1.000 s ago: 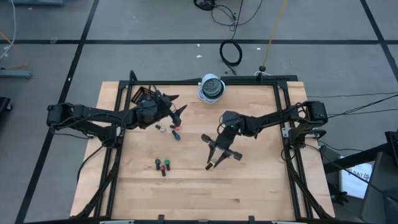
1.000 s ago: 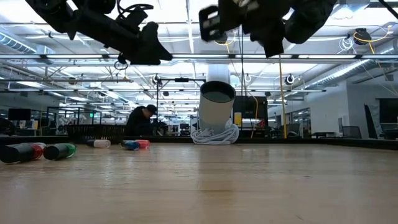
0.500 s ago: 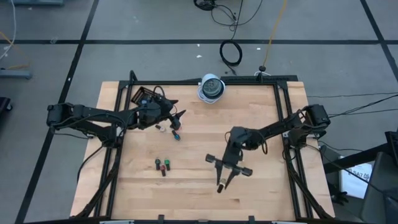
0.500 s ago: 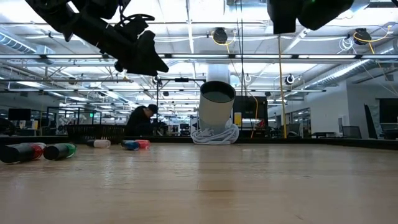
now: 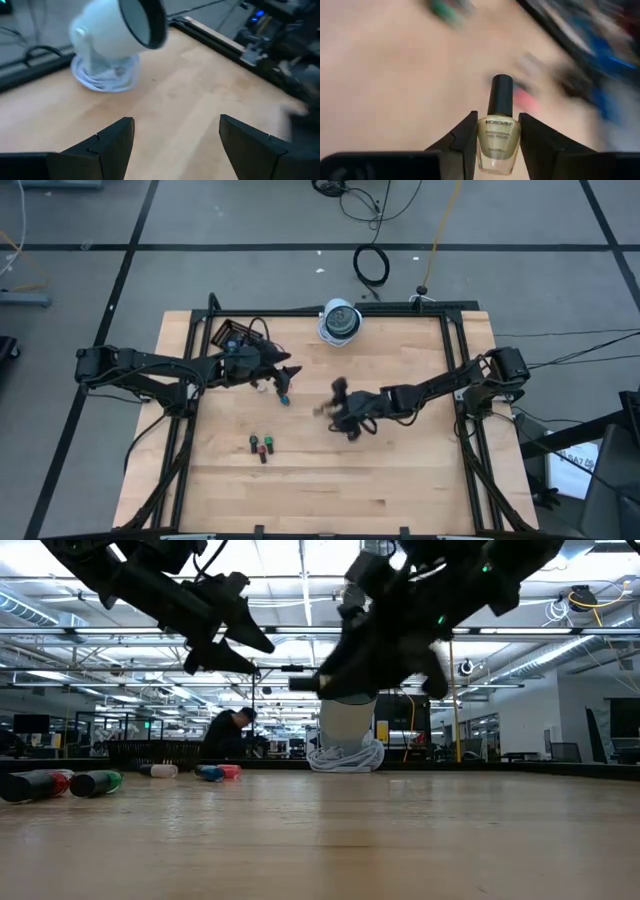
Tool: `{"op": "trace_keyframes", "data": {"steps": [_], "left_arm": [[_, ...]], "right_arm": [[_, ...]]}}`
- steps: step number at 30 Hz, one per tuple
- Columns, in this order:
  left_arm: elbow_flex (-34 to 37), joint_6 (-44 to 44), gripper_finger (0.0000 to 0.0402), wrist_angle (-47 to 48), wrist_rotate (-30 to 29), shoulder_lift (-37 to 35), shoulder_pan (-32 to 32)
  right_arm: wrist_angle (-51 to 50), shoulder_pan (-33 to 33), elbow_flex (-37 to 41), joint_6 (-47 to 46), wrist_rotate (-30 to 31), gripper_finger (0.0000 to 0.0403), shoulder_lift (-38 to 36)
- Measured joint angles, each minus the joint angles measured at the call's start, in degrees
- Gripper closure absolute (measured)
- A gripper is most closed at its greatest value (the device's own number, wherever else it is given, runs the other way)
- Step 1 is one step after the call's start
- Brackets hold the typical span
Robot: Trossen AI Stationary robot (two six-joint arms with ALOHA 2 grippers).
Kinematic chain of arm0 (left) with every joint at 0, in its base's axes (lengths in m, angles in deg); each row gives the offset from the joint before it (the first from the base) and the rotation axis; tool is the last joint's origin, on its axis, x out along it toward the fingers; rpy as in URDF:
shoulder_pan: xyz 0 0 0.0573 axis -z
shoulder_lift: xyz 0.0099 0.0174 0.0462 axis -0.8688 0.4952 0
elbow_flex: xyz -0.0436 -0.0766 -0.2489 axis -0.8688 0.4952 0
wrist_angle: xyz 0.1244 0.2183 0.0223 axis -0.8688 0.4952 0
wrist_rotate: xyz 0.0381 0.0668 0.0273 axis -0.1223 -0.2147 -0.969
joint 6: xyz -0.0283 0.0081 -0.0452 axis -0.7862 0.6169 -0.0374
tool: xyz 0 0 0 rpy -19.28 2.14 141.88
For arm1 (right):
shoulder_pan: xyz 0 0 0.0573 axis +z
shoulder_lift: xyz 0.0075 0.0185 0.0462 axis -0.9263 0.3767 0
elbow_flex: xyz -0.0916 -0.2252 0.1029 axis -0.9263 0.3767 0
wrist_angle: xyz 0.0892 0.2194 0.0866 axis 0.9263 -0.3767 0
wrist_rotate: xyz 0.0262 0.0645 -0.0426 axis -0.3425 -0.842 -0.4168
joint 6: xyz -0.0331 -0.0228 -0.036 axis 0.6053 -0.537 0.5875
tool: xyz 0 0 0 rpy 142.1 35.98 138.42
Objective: Pick & Place Nail Polish
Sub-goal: Put the yellow nail polish bottle into the black basket
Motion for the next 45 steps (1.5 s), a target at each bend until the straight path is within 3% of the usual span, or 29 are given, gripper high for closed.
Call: {"op": "trace_keyframes", "data": {"steps": [2, 4, 9, 17, 26, 33, 45], "left_arm": [[0.01, -0.77, 0.0121, 0.0, 1.76, 0.0, -0.02], [0.0, -0.94, 0.0121, -0.02, 3.75, 0.0, -0.02], [0.01, -0.31, 0.0121, -1.3, 10.64, 0.04, 0.0], [0.1, -0.5, 0.0121, -11.09, 13.88, 3.51, 1.94], [-0.02, -1.36, 0.0121, -26.1, 23.01, 10.85, 2.19], [-0.78, -2.64, 0.0121, -26.7, 22.24, 13.58, 2.2], [-8.01, -1.67, 0.0121, -26.73, 22.2, 22.57, 2.98]], "right_arm": [[0.01, 0.0, 0.04, 2.58, 11.74, 0.0292, 0.52], [0.44, 0.0, 0.15, 5.26, 18.64, 0.0292, 0.54], [5.53, 0.61, 0.13, 7.68, 23.35, 0.0292, 0.52], [16.88, 1.95, 0.11, 13.56, 23.72, 0.0292, 0.51], [18.61, 1.95, 0.09, 14.64, 24.06, 0.0292, 0.52], [18.94, 1.93, 0.11, 14.67, 24.08, 0.0292, 0.52], [18.7, 1.92, 0.11, 14.6, 24.48, 0.0292, 0.52]]}}
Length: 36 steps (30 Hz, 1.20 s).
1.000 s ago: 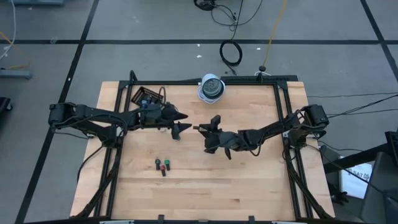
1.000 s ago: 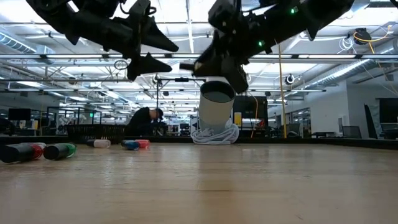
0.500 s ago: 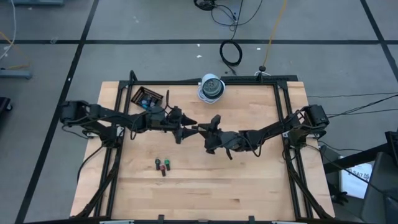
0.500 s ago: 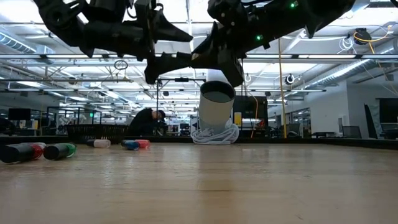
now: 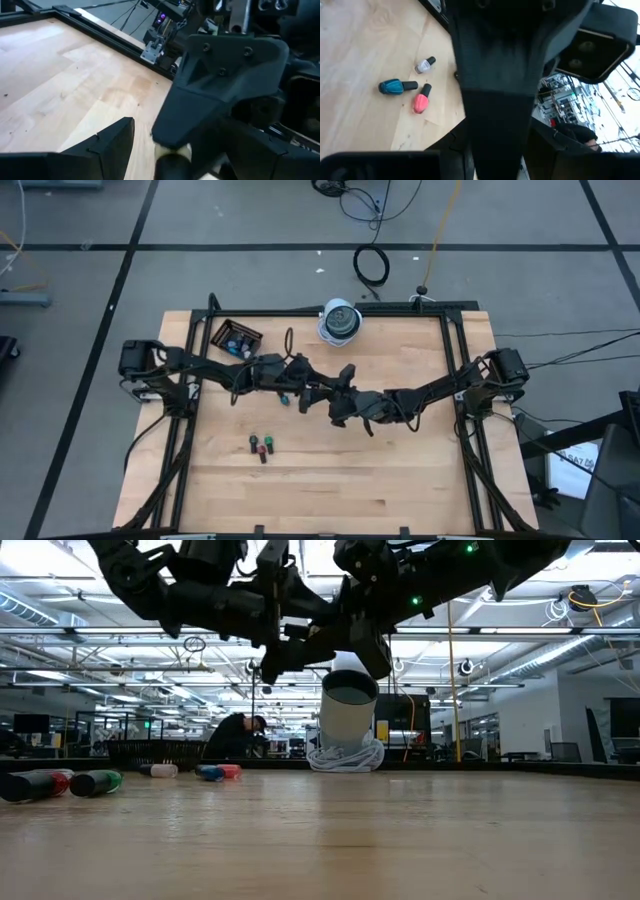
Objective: Pick & Place Nail Polish
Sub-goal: Put the yellow nail polish bottle into the black basket
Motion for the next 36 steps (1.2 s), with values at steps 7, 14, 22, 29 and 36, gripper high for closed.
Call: {"op": "trace_keyframes", "data": {"steps": [7, 14, 22, 29, 36], "left_arm": [[-0.19, 0.04, 0.016, 0.22, -0.2, 0.18, -1.16], [-0.21, -0.09, 0.0299, 1.04, 0.56, 0.14, -1.71], [-0.21, 5.85, 0.0352, 4.28, -1.34, -1.42, -2.28], [-0.2, 11.28, 0.0352, 24.33, -21.53, -9.78, -2.74], [-0.19, 5.93, 0.0352, 46.63, -46.3, -16.16, -1.53]], "right_arm": [[-0.63, 0.0, 0.0, -0.15, 0.85, 0.0292, 0.0], [-0.9, -0.04, 0.02, -2.2, 0.85, 0.0284, 0.04], [-4.86, -0.02, 0.02, -9.45, 4.75, 0.023, 0.02], [-8.33, 1.79, 0.02, -13.75, 6.04, 0.0209, -1.09], [-13.7, 2.71, 0.04, -18.93, -1.54, 0.0207, -5.94]]}}
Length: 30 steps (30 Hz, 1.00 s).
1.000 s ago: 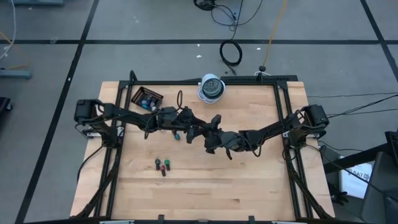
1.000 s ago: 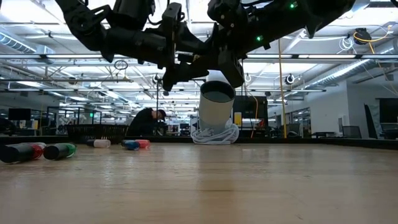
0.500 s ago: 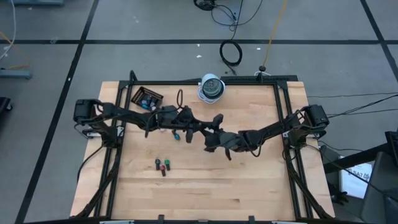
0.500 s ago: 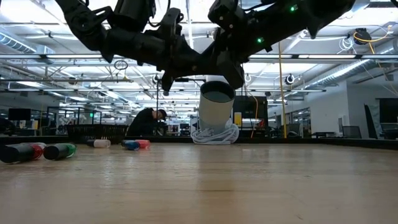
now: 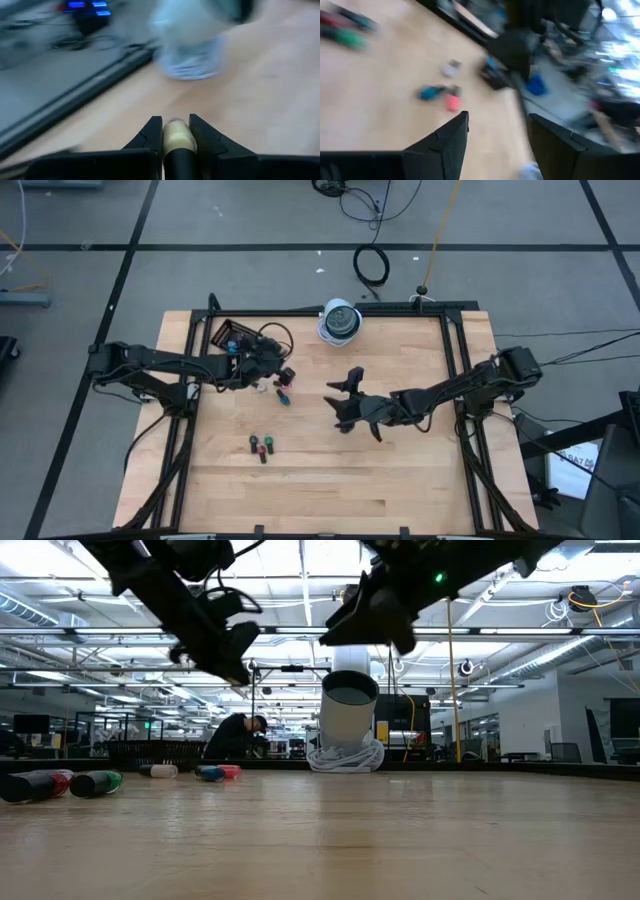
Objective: Pick & Place Nail Polish
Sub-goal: Put the yellow nail polish bottle into the black basket
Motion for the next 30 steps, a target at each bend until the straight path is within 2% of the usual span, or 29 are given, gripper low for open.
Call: {"op": "trace_keyframes", "data": {"steps": [2, 4, 6, 8, 13, 21, 27, 30], "left_arm": [[0.29, -3.09, 0.0351, 5.49, -4.67, -0.81, -0.2], [1.11, -5.05, 0.0351, 8.05, -7.32, -1.39, -0.73], [2.0, -5.78, 0.0351, 7.81, -7.48, -1.41, -1.71], [3.07, -6.24, 0.0351, 8.07, -7.35, -1.32, -2.79], [5.57, -6.51, 0.0351, 6.82, -7.22, -1.35, -6.71], [11.25, -8.41, 0.0351, 3.71, -2.11, -2.11, -15.29], [19.53, -4.77, 0.0351, -9.79, 6.93, -7.4, -20.9], [22.74, -5.2, 0.035, -11.47, 7.28, -11.6, -23.24]], "right_arm": [[-3.61, -0.32, 0.24, -3.57, -7.72, 0.0207, -2.72], [-3.98, -1.34, 1.64, -6.38, -17.95, 0.0207, -5.41], [-3.21, -2.51, 4.12, -8.24, -26.41, 0.0207, -8.47], [-0.03, -3.7, 6.99, -9.59, -30.6, 0.021, -11.17], [8.25, -5.64, 16.06, -10.13, -29.02, 0.0222, -19.29], [23.82, -7.67, 28.87, -11.12, -27.67, 0.0235, -29.48], [25.18, -7.74, 30.89, -12.72, -27.6, 0.0242, -32.66], [25.03, -7.74, 30.89, -12.69, -27.62, 0.0243, -32.6]]}}
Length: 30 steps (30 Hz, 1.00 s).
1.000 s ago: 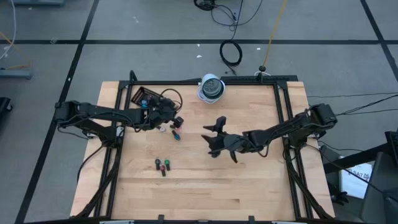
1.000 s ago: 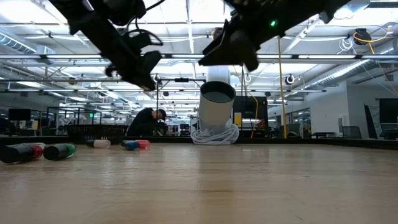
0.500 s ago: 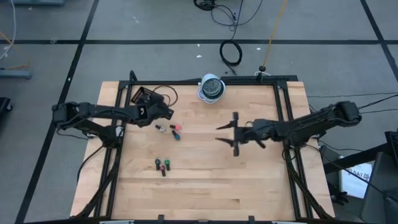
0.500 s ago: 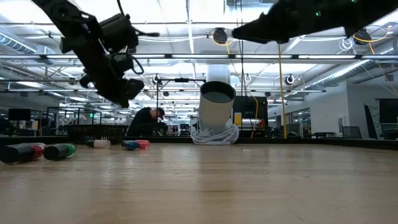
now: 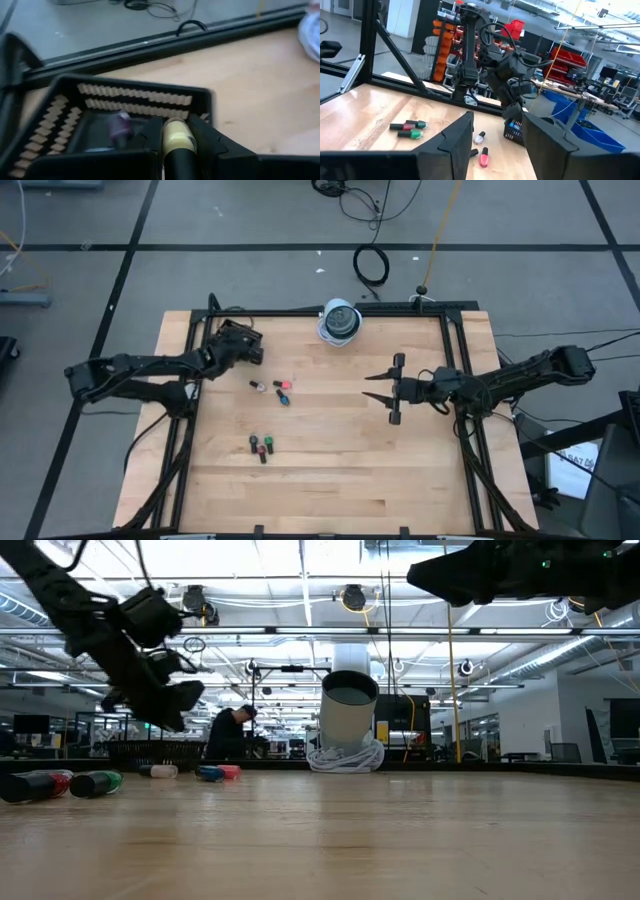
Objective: Pick & Place Nail Polish
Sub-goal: Put the yellow nail polish bottle into the black basket
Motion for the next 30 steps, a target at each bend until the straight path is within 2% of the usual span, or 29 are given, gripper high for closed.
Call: {"op": "trace_keyframes", "data": {"steps": [5, 10, 18, 30], "left_arm": [[4.65, -3.26, 0.035, 0.42, -4.01, -6.53, -2.72], [7.91, -6.1, 0.035, -0.1, -4.29, -10.22, -4.22], [8.95, -5.56, 0.0321, -3.51, -4.32, -10.73, -4.37], [8.95, -3.4, 0.0315, -3.77, -4.54, -10.73, -4.37]], "right_arm": [[-0.05, 0.0, 0.0, 0.02, 0.01, 0.0243, 0.2], [0.0, -0.02, 0.0, -0.02, 0.01, 0.0243, 0.2], [0.0, -0.02, 0.0, -0.07, 0.01, 0.0243, 0.22], [-0.4, -0.02, 0.0, -0.08, 0.03, 0.0243, 0.22]]}}
